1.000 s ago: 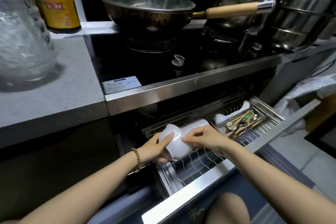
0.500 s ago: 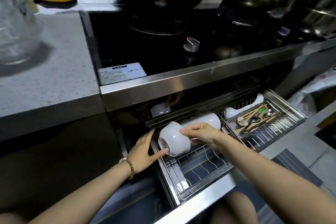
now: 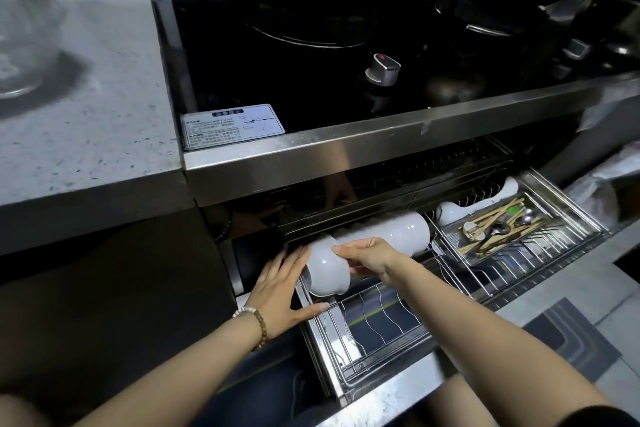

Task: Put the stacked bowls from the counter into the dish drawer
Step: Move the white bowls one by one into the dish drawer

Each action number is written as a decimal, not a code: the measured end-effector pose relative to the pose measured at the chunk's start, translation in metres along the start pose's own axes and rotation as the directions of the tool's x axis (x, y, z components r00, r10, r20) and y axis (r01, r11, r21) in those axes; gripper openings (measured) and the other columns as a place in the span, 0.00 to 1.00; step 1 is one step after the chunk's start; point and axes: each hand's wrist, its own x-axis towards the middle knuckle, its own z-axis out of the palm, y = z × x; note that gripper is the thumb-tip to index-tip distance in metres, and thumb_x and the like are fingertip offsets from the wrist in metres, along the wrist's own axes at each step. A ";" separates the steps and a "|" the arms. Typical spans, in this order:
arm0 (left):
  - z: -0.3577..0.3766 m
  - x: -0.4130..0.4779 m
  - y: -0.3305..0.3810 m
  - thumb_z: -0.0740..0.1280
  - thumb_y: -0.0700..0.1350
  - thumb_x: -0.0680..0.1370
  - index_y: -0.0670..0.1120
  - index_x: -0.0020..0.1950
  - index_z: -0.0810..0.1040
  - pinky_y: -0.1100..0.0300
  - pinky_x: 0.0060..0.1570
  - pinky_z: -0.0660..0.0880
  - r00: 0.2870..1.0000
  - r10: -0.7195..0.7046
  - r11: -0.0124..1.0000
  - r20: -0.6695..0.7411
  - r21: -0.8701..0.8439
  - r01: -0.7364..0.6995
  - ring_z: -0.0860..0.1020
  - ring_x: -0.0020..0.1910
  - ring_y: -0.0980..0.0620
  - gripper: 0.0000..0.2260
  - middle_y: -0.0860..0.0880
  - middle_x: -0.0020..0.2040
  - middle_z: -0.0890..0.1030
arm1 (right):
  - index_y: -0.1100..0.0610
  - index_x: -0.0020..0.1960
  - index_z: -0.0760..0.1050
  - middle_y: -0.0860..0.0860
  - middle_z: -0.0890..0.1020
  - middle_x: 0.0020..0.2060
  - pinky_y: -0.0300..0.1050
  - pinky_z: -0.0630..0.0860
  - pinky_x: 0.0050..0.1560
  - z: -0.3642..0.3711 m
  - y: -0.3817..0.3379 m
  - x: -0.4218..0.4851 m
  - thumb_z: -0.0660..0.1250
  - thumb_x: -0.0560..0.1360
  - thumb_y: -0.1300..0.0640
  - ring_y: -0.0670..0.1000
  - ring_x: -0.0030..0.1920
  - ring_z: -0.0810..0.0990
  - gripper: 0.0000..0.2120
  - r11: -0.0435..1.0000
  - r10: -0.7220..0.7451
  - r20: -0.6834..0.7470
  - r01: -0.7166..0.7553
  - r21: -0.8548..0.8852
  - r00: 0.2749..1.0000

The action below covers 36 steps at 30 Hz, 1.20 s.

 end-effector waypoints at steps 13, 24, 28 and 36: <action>0.004 0.015 0.001 0.51 0.75 0.65 0.58 0.76 0.44 0.52 0.73 0.39 0.999 -0.003 0.996 0.052 0.087 -0.002 0.42 0.76 0.52 0.44 0.55 0.77 0.50 | 0.64 0.43 0.80 0.55 0.81 0.32 0.36 0.79 0.31 0.010 0.016 0.018 0.74 0.70 0.61 0.48 0.30 0.78 0.07 1.000 -0.015 -0.091 0.016 0.011 0.996; -0.002 0.022 0.008 0.56 0.70 0.71 0.57 0.76 0.44 0.51 0.72 0.47 0.994 -0.057 0.990 0.098 0.136 0.043 0.47 0.76 0.50 0.40 0.55 0.77 0.52 | 0.62 0.41 0.80 0.55 0.80 0.30 0.39 0.75 0.33 -0.005 0.016 0.022 0.74 0.70 0.62 0.44 0.25 0.79 0.04 0.998 -0.053 -0.119 0.056 0.023 0.991; -0.006 0.023 0.010 0.55 0.70 0.71 0.56 0.76 0.44 0.49 0.72 0.48 0.987 -0.077 0.990 0.144 0.131 0.059 0.47 0.76 0.50 0.39 0.54 0.77 0.52 | 0.61 0.39 0.79 0.57 0.81 0.34 0.40 0.71 0.33 -0.008 0.013 0.015 0.73 0.71 0.61 0.45 0.27 0.79 0.04 0.997 -0.071 -0.098 0.069 -0.022 0.993; -0.035 0.018 0.032 0.58 0.67 0.73 0.53 0.77 0.47 0.53 0.73 0.52 0.988 -0.048 0.998 0.145 0.044 0.042 0.53 0.75 0.50 0.38 0.53 0.77 0.55 | 0.60 0.48 0.78 0.54 0.82 0.41 0.39 0.76 0.40 -0.032 -0.010 -0.028 0.70 0.74 0.58 0.48 0.38 0.81 0.06 0.988 -0.140 -0.119 0.131 -0.081 0.983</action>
